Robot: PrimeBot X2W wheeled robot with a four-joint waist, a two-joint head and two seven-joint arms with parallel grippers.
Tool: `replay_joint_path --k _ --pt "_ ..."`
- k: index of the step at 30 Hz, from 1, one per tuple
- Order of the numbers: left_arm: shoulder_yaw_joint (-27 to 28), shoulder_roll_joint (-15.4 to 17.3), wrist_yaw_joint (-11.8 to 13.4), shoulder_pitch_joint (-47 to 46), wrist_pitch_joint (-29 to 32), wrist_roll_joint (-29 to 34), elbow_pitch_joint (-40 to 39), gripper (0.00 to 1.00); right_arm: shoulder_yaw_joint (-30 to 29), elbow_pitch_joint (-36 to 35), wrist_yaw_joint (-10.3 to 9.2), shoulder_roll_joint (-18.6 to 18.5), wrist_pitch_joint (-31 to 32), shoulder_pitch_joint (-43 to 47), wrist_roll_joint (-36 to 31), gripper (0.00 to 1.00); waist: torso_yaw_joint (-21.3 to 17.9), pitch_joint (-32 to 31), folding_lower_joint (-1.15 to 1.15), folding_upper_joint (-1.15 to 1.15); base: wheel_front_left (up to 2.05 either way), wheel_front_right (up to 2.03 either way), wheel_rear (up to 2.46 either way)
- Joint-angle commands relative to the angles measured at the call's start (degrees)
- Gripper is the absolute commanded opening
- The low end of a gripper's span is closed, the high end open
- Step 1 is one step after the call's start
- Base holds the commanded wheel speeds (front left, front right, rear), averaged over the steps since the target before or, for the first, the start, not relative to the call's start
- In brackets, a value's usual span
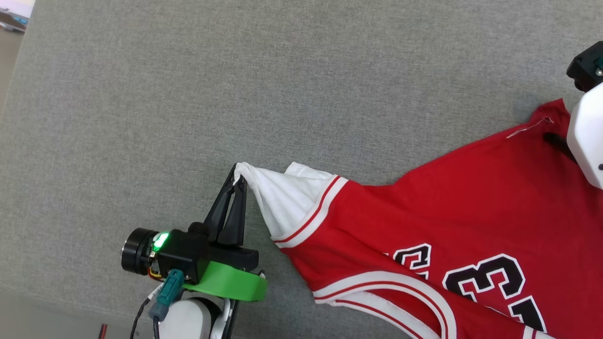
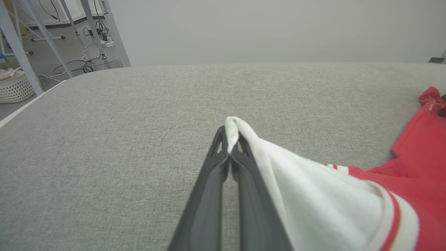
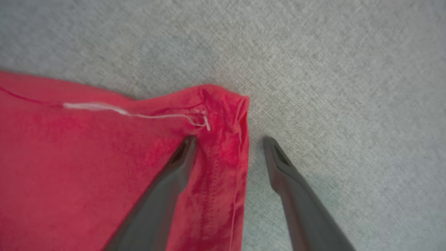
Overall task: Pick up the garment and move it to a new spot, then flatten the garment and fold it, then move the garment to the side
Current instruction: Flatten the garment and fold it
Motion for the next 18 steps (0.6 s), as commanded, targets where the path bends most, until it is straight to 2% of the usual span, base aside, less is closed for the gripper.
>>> replay_joint_path --k 1,2,3,4,11,12,18 --pt "0.1 -0.2 0.3 -0.9 -0.3 -0.2 0.1 0.00 3.8 2.2 0.01 0.8 0.2 2.6 1.4 1.00 0.3 0.3 0.00 0.00 0.00 0.00 0.00" --pt "0.1 -0.2 0.4 -0.9 -0.3 -0.3 0.2 0.00 4.8 2.5 0.01 0.5 0.1 2.6 2.2 1.00 0.3 0.2 0.00 0.00 0.00 0.00 0.00" --pt "0.2 -0.2 0.4 -0.9 -0.3 -0.3 0.2 0.00 5.8 2.9 0.01 0.2 -0.2 2.5 3.0 0.69 0.2 0.1 0.00 0.00 0.00 0.00 0.00" --pt "0.3 -0.2 0.4 -0.8 -0.3 -0.3 0.3 0.00 6.5 3.0 0.01 -0.1 -0.6 2.3 3.4 0.00 0.1 0.0 0.00 0.00 0.00 0.00 0.00" --pt "0.9 -0.2 0.2 -0.2 -0.3 0.1 0.8 0.00 8.7 1.9 0.01 -1.6 -9.6 -0.7 4.8 0.00 -0.9 -2.8 0.00 0.00 0.00 0.00 0.00" --pt "1.1 0.0 -0.1 0.1 -0.3 0.5 0.9 0.00 7.8 1.3 0.01 -1.4 -12.8 -1.1 6.2 0.00 -1.5 -4.4 0.00 0.00 0.00 0.00 0.00" --pt "2.4 1.0 -0.8 0.8 -0.3 0.7 -0.2 0.00 5.9 -1.2 0.01 -2.3 -20.5 -1.1 7.6 0.00 -3.5 -9.2 0.00 0.00 0.00 0.00 0.00"
